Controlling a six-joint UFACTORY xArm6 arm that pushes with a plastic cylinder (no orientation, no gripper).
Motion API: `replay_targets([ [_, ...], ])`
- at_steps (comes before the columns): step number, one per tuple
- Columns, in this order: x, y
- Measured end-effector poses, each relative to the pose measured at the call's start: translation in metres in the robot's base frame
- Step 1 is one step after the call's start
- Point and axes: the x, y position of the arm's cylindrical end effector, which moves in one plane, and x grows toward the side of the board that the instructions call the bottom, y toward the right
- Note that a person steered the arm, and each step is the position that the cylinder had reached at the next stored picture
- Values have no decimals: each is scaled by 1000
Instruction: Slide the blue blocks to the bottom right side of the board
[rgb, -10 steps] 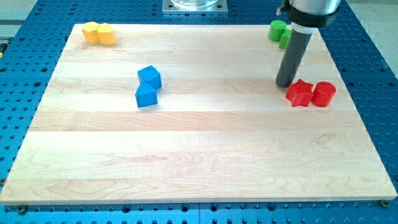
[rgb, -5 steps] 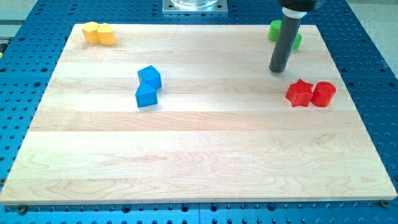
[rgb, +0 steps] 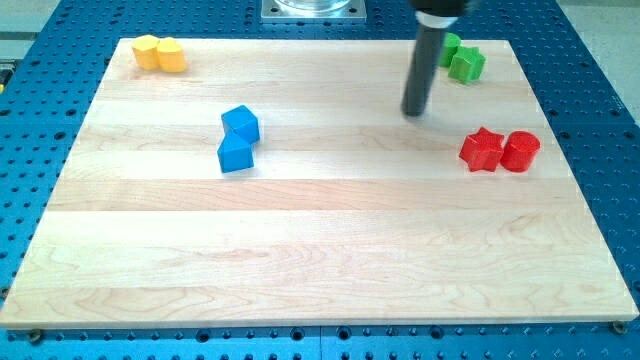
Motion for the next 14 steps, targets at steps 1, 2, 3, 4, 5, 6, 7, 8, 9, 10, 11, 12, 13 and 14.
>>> replay_targets([
  [1,-10,-32],
  [2,8,-102],
  [3,-11,-137],
  [4,-2,-205],
  [5,82,-212],
  [6,145,-195],
  [7,119,-246],
  [8,154,-288],
  [9,180,-271],
  [10,186,-214],
  [11,179,-211],
  [12,171,-216],
  [13,187,-147],
  [14,218,-49],
])
